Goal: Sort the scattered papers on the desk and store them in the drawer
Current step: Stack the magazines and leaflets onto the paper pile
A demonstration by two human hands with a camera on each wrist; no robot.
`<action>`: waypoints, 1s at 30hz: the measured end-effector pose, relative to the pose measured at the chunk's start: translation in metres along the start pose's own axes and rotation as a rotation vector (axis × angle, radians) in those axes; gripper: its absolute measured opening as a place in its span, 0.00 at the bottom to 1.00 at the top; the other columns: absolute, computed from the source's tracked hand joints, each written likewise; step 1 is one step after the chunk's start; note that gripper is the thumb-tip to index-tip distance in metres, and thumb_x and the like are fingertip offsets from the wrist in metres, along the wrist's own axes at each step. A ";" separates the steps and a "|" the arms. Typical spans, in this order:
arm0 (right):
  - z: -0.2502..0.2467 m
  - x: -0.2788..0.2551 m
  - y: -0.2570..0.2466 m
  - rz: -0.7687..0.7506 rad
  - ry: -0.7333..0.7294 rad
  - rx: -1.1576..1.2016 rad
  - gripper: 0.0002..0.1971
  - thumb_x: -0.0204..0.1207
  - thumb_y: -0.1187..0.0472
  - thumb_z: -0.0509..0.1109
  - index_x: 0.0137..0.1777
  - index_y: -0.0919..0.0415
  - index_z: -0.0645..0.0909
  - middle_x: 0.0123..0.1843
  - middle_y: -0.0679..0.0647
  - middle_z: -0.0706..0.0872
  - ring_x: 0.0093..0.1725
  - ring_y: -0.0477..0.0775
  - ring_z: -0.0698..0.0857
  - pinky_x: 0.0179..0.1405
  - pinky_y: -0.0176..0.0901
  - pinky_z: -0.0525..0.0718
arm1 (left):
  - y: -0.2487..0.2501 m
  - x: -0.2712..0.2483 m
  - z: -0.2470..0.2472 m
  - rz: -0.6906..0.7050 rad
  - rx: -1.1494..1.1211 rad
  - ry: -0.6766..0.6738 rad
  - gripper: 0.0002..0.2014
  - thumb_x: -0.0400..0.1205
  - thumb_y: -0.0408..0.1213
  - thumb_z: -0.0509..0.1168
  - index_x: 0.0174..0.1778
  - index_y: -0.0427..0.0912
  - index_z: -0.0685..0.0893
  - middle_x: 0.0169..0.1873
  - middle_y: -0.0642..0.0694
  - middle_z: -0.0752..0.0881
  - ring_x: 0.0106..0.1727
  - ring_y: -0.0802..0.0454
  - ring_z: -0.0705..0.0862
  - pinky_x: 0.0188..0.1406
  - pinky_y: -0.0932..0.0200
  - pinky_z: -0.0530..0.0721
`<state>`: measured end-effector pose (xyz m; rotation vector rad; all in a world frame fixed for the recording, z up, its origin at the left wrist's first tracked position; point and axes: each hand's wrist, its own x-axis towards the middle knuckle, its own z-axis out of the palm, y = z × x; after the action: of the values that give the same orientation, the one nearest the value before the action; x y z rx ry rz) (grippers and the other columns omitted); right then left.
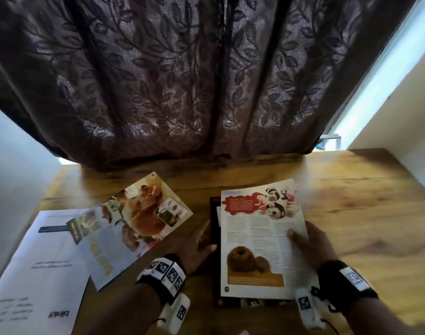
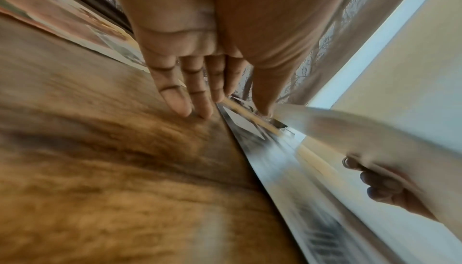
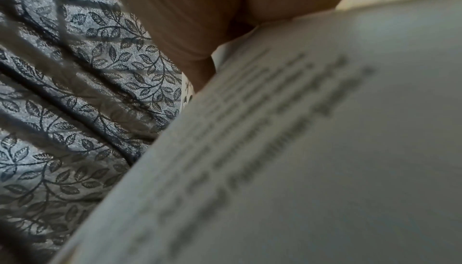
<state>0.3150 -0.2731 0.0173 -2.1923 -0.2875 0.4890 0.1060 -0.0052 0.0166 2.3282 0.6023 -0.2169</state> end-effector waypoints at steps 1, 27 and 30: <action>-0.002 0.002 0.001 0.000 -0.016 0.018 0.15 0.77 0.53 0.76 0.62 0.53 0.84 0.54 0.52 0.91 0.51 0.56 0.89 0.56 0.54 0.86 | 0.000 0.003 0.003 0.003 -0.008 -0.019 0.38 0.83 0.59 0.60 0.86 0.56 0.51 0.75 0.48 0.75 0.71 0.52 0.77 0.68 0.58 0.72; 0.027 0.000 0.004 0.016 -0.104 -0.265 0.22 0.78 0.49 0.73 0.70 0.50 0.76 0.61 0.51 0.89 0.48 0.47 0.82 0.44 0.45 0.80 | 0.002 0.012 0.027 -0.089 0.109 -0.176 0.58 0.72 0.57 0.74 0.85 0.56 0.36 0.86 0.48 0.52 0.86 0.44 0.52 0.84 0.42 0.54; 0.026 0.000 0.004 0.008 -0.105 -0.251 0.25 0.78 0.49 0.73 0.73 0.50 0.74 0.60 0.51 0.89 0.49 0.48 0.83 0.46 0.46 0.83 | 0.001 0.010 0.027 -0.064 0.142 -0.165 0.58 0.73 0.56 0.74 0.85 0.57 0.35 0.86 0.49 0.50 0.86 0.45 0.51 0.84 0.43 0.52</action>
<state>0.3039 -0.2568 -0.0006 -2.4154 -0.4159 0.6009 0.1153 -0.0205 -0.0059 2.3981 0.5963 -0.4906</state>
